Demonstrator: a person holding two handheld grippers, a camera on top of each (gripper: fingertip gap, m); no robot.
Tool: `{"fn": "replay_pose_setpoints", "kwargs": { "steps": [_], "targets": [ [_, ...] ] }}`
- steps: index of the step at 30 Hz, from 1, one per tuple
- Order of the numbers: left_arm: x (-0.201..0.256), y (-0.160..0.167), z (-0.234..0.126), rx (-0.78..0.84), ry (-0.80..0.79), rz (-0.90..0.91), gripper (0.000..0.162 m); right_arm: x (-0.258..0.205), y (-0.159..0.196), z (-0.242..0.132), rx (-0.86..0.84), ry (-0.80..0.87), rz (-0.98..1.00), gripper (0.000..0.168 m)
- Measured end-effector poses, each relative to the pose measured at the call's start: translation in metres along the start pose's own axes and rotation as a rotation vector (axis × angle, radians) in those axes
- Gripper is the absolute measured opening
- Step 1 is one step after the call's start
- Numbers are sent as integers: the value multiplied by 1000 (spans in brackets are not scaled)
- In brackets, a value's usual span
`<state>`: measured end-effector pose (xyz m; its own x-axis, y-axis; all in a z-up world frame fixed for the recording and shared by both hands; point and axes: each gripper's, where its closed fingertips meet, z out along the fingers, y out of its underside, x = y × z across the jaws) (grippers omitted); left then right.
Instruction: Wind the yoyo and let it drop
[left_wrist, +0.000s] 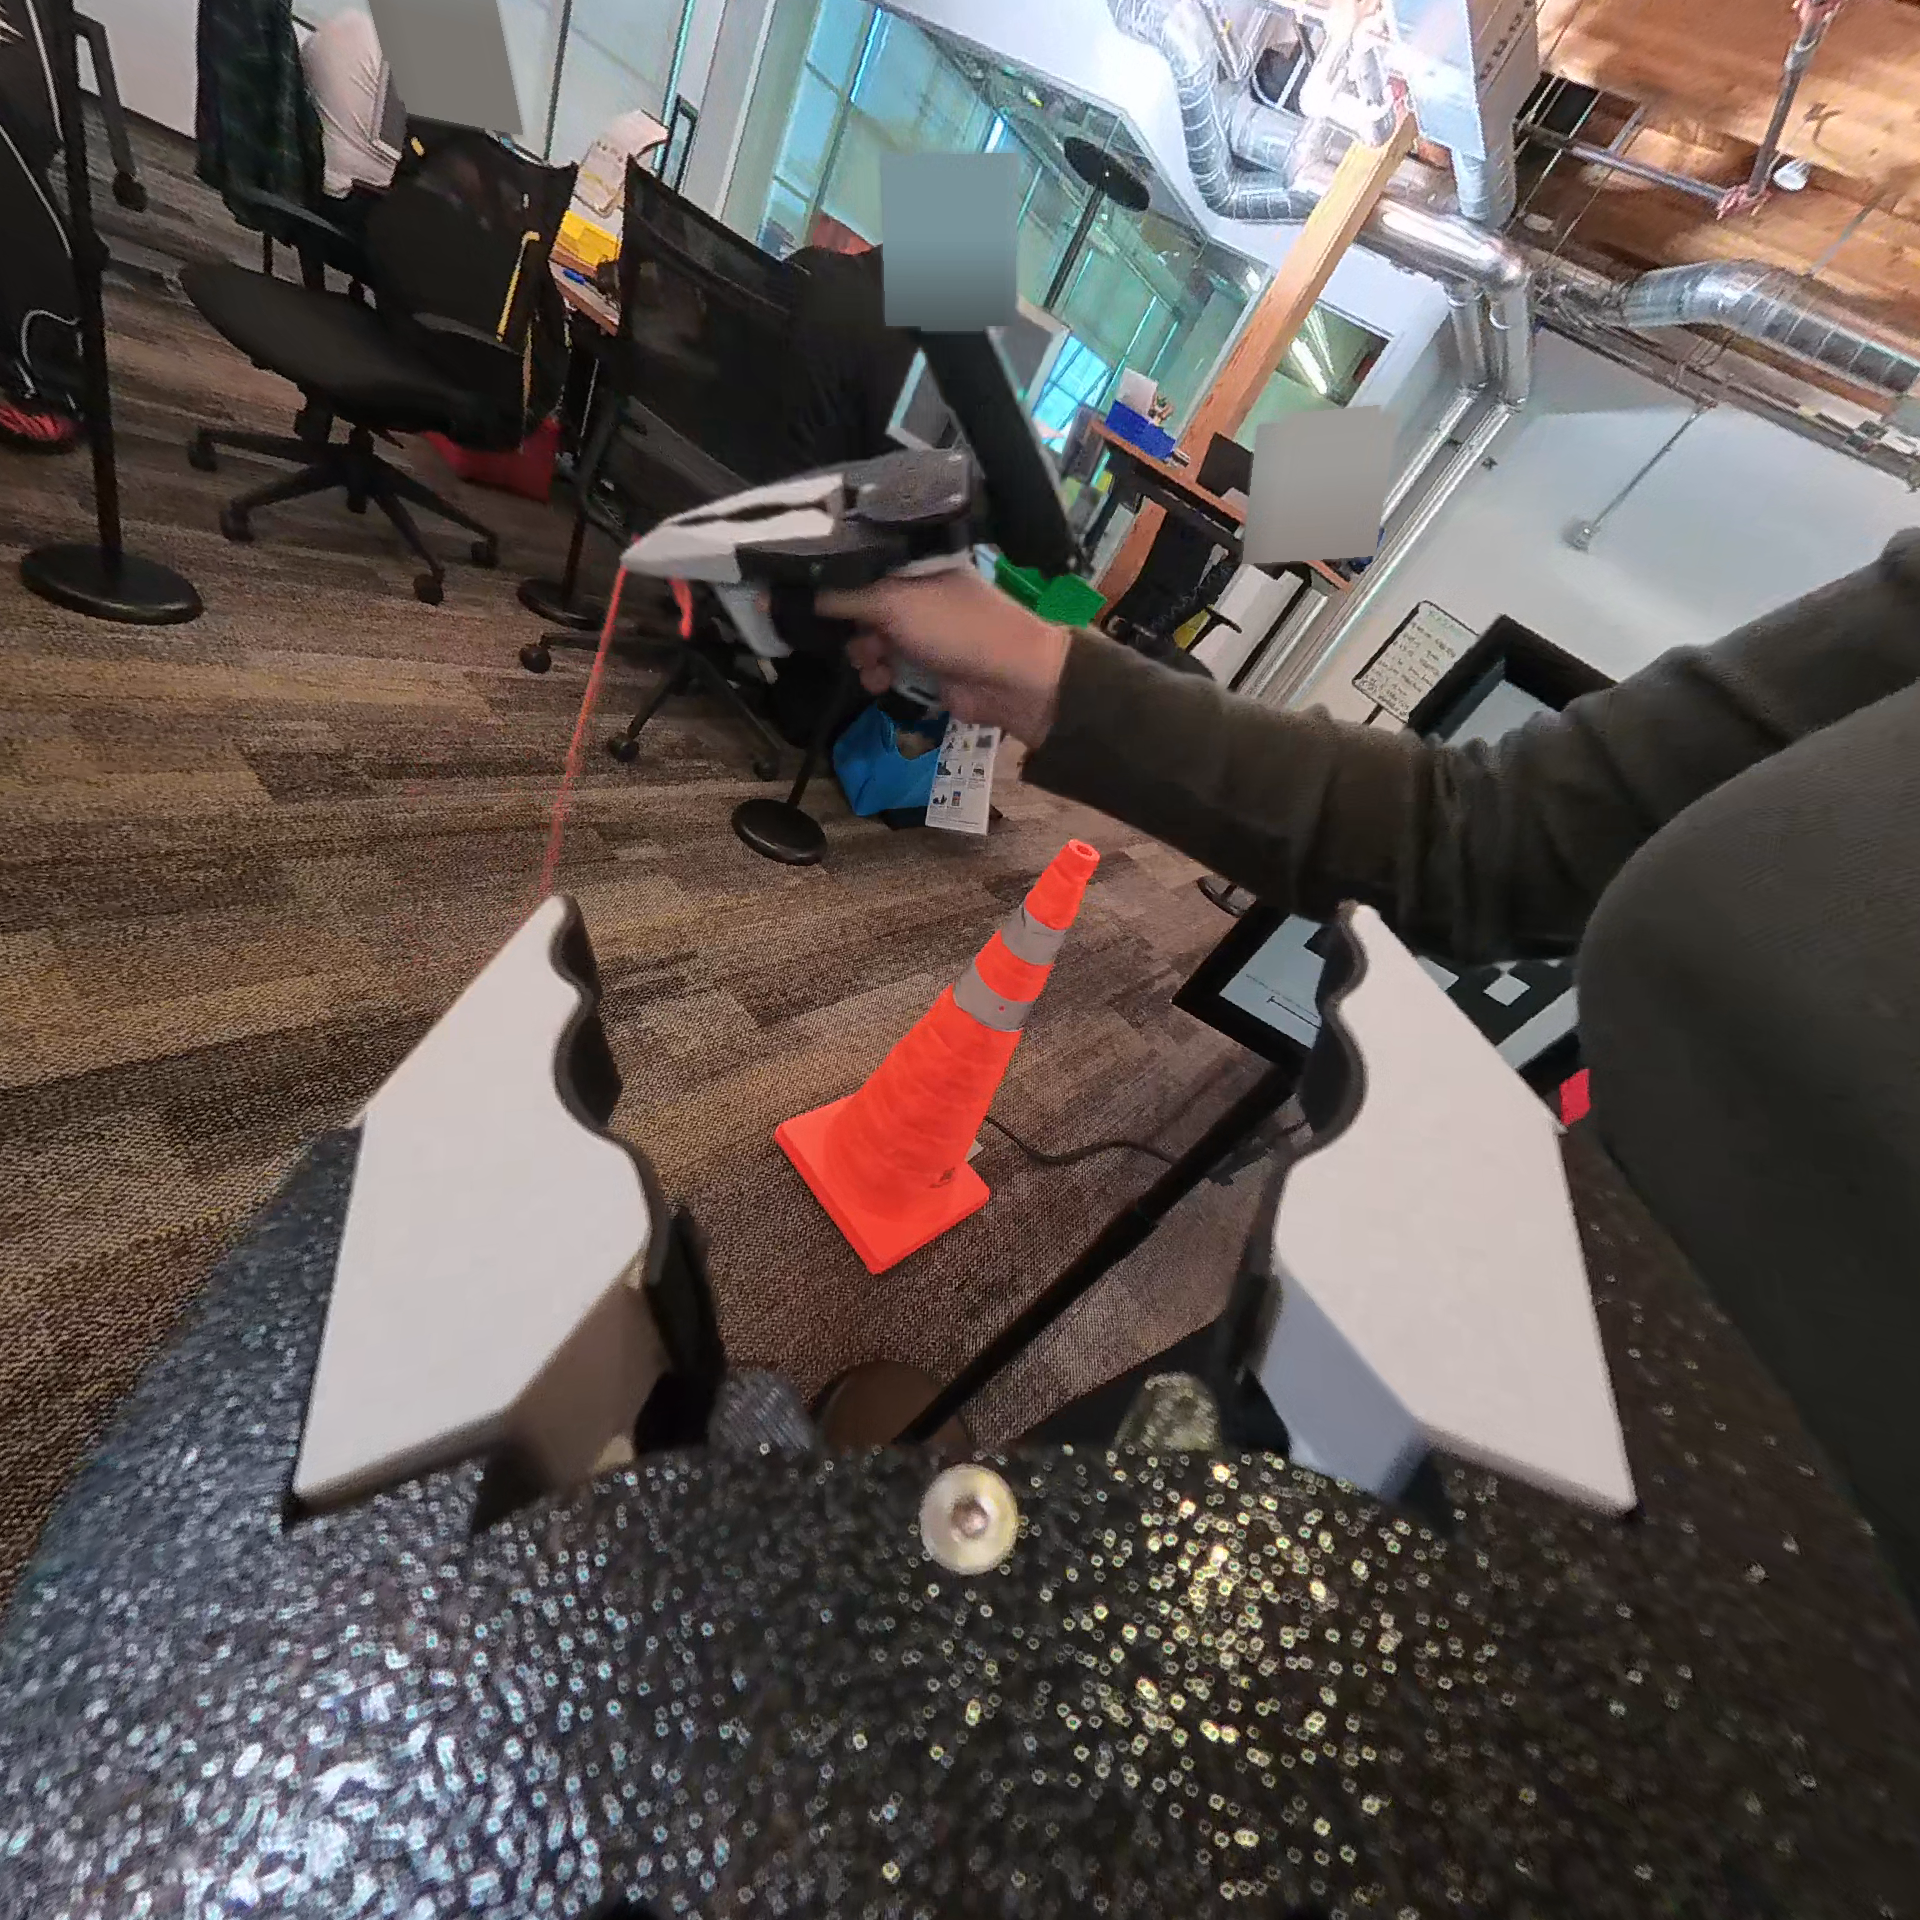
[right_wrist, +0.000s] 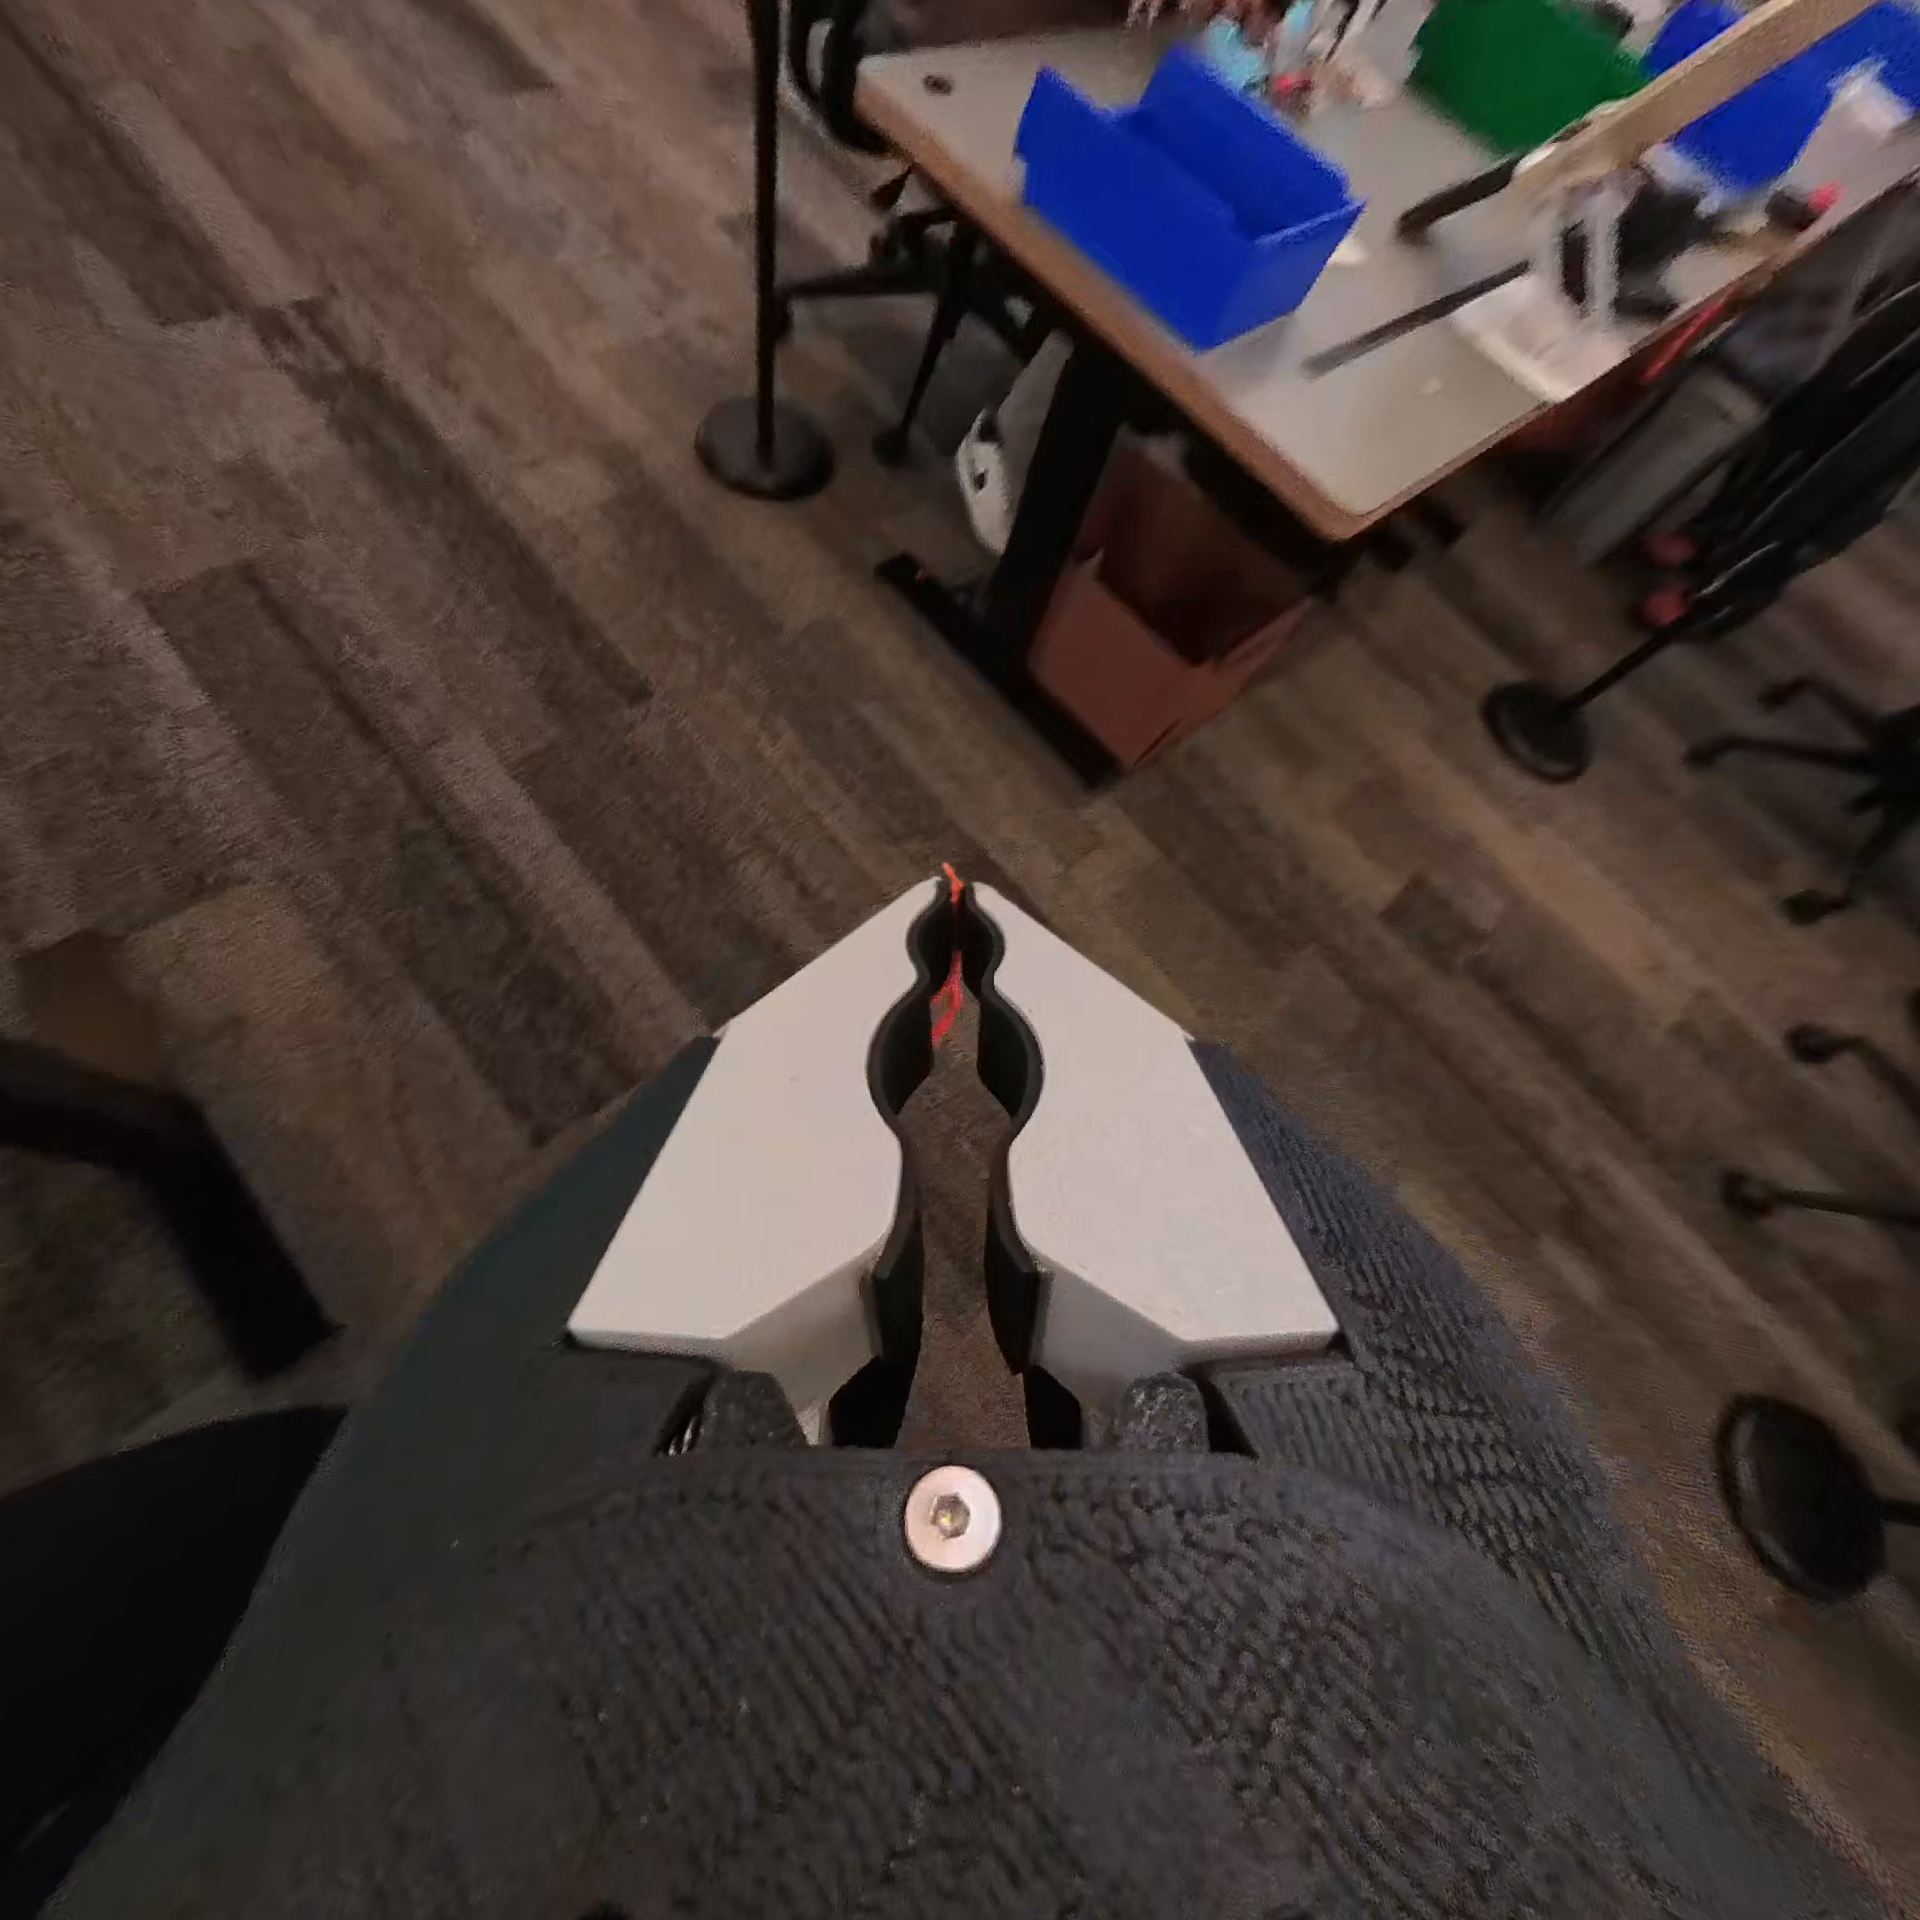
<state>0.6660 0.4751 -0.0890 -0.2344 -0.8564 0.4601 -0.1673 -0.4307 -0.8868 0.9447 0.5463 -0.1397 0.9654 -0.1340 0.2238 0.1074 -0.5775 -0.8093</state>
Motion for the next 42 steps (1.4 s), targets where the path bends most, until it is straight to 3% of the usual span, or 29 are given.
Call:
{"fn": "replay_pose_setpoints", "kwargs": {
  "steps": [3,5,7,9,11,13,19,27,30,34,39,42],
  "targets": [
    [-1,-1,0,-6,8,-4,134,-12,-18,6,-29,-90,-19,0],
    [0,-3,1,-13,14,-2,134,1,-77,-18,52,-64,-112,0],
    [3,-5,1,-20,7,19,134,30,-175,-81,284,21,-142,0],
    [3,-5,-4,-27,-5,37,133,58,-270,-183,587,164,-182,0],
    [3,-5,-6,-25,-5,31,133,70,-316,-250,728,229,-225,0],
    [3,-5,-8,-20,-2,18,133,73,-328,-263,706,225,-259,0],
    [1,-3,-14,-29,-18,14,133,68,-310,-224,562,224,-334,0],
    [-1,5,-16,-54,-17,-10,133,58,-292,-199,542,236,-343,0],
    [1,8,-13,-67,-12,-19,133,46,-267,-176,493,200,-340,0],
    [1,12,-9,-76,-14,-31,133,21,-196,-114,341,104,-289,0],
    [-4,21,-11,-94,-22,-51,133,-7,-60,-19,59,-3,-161,0],
    [-7,24,-11,-104,-25,-58,133,-17,-4,9,-59,-56,-65,0]
  ]
}}
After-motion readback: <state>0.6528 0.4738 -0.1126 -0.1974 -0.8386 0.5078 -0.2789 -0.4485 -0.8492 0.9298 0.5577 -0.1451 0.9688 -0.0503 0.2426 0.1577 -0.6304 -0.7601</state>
